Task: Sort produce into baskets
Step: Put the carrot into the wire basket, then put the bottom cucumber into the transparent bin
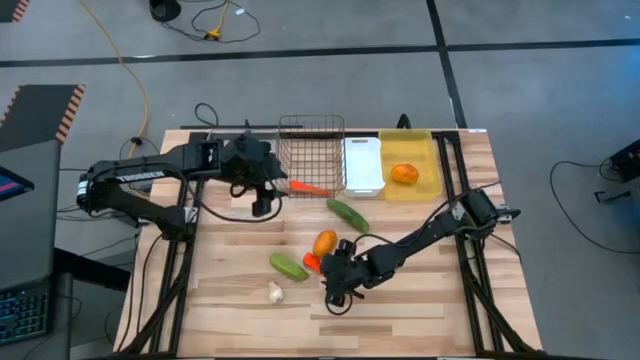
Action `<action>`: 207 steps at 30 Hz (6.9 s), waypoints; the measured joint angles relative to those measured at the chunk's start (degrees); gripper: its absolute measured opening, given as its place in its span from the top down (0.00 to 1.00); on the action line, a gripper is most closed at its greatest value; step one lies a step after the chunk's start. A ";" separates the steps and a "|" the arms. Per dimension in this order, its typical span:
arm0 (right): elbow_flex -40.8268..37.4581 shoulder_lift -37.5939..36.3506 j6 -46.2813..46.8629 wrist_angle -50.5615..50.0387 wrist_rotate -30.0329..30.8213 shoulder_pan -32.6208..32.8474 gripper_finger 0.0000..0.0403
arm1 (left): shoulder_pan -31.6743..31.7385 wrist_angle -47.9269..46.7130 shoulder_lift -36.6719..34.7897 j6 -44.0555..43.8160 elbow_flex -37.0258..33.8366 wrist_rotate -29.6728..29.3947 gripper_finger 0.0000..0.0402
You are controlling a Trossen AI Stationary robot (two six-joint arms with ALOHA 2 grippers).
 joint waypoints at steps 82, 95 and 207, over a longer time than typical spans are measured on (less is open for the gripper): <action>4.52 -14.01 -18.10 -5.61 -0.07 -33.16 0.72 | -13.74 18.38 -10.66 -15.35 -28.13 -4.77 0.45; 4.52 -14.09 -16.09 -5.12 -5.14 -35.16 0.72 | -13.73 18.34 -10.66 -15.69 -28.13 -4.73 0.45; 4.48 -29.46 -13.94 -36.25 -5.20 -20.39 0.34 | -11.52 -26.63 16.25 8.85 -2.75 -19.73 0.58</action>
